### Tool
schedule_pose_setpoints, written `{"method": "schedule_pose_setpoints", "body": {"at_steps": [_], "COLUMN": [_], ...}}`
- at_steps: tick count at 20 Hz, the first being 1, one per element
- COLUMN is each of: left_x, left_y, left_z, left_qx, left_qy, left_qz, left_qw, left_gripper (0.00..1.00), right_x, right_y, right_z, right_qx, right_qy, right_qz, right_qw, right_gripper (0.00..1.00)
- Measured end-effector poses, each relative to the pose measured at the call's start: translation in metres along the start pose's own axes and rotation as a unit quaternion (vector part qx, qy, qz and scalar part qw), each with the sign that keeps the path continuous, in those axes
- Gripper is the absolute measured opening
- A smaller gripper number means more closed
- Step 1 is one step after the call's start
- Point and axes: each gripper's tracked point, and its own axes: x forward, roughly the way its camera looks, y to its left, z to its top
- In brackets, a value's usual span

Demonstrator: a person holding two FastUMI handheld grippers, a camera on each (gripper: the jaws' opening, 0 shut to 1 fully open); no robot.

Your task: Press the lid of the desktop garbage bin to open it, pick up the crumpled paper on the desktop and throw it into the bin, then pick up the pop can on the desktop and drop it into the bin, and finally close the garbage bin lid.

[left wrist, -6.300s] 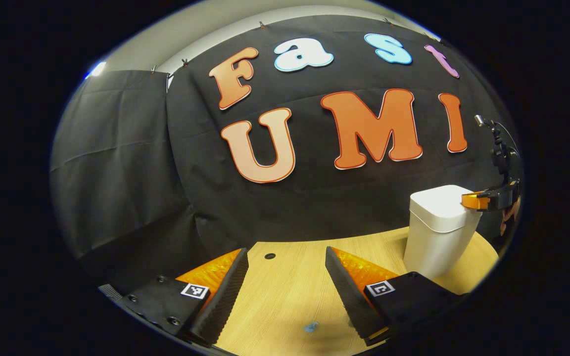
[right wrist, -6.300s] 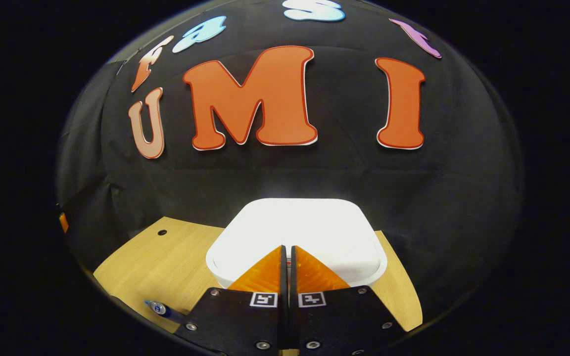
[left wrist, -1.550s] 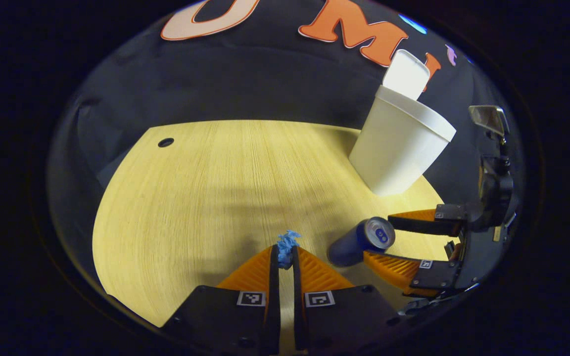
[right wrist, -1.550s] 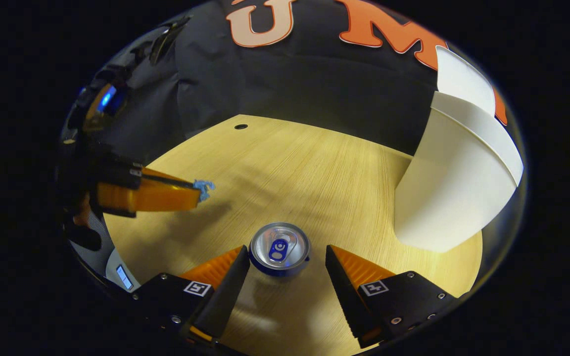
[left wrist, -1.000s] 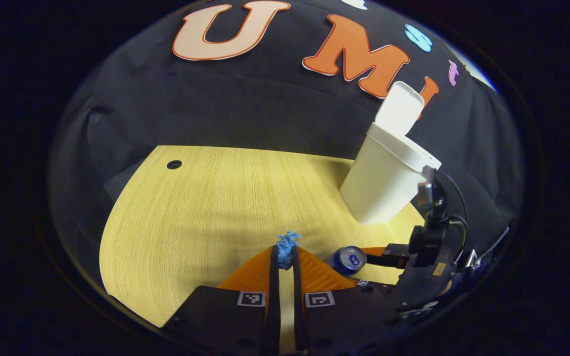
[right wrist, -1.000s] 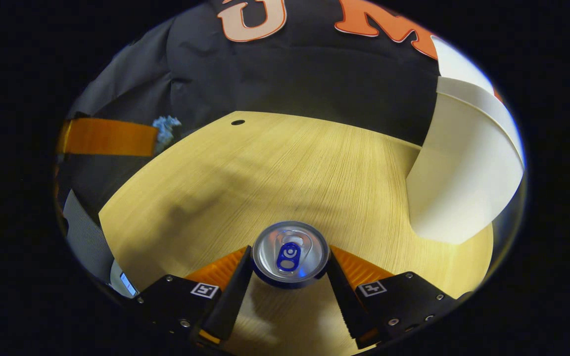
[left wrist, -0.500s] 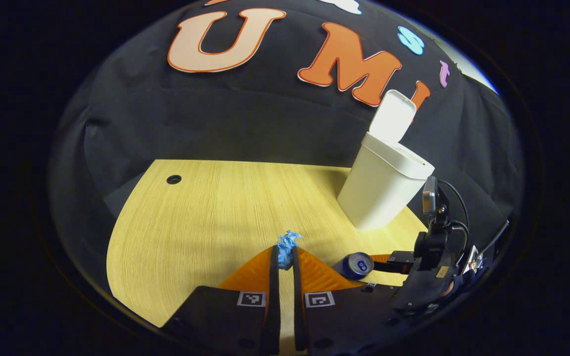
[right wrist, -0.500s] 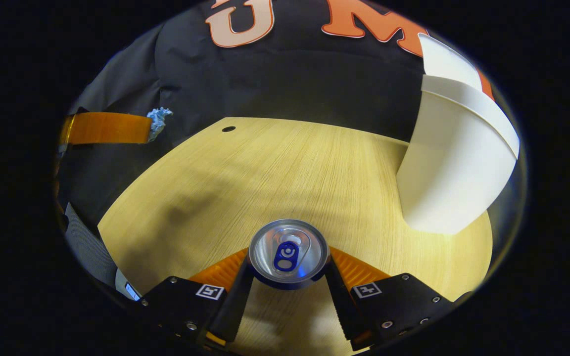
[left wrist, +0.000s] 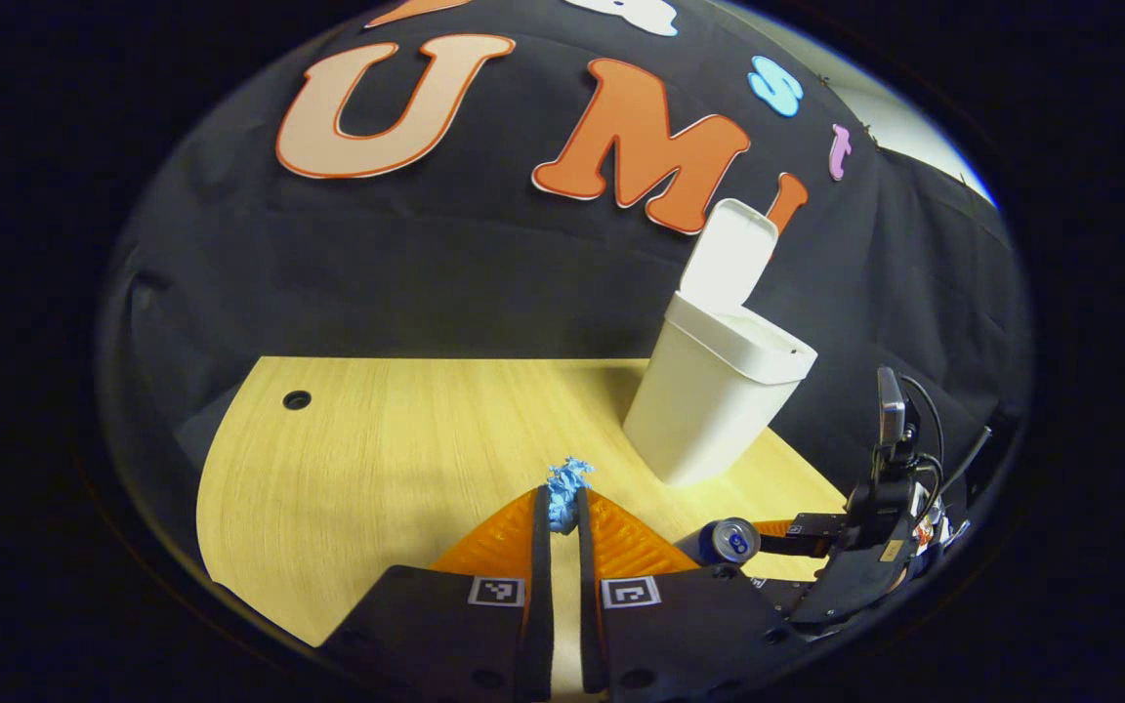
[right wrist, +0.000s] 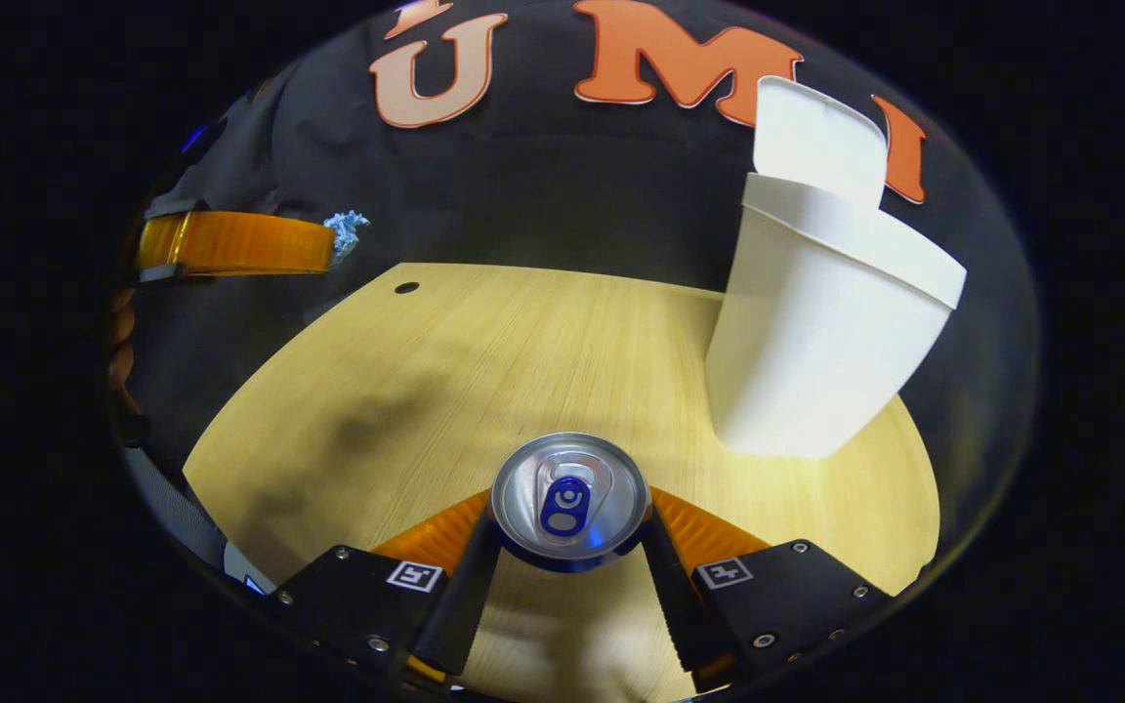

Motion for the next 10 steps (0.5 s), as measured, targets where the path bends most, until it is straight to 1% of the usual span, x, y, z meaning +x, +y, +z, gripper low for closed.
{"method": "schedule_pose_setpoints", "body": {"at_steps": [5,10], "left_x": [0.015,0.032], "left_y": [-0.032,-0.066], "left_z": [0.026,0.055], "left_qx": [0.022,0.038], "left_qy": [-0.019,-0.045], "left_qz": [-0.020,-0.025], "left_qw": [0.999,0.998], "left_gripper": [0.14,0.14], "right_x": [-0.025,-0.049], "right_y": [-0.016,-0.034], "right_z": [-0.011,-0.037], "right_qx": [0.010,0.039], "right_qy": [-0.017,-0.025], "right_qz": [-0.028,-0.037], "right_qw": [0.999,0.998], "right_gripper": [0.79,0.79]}}
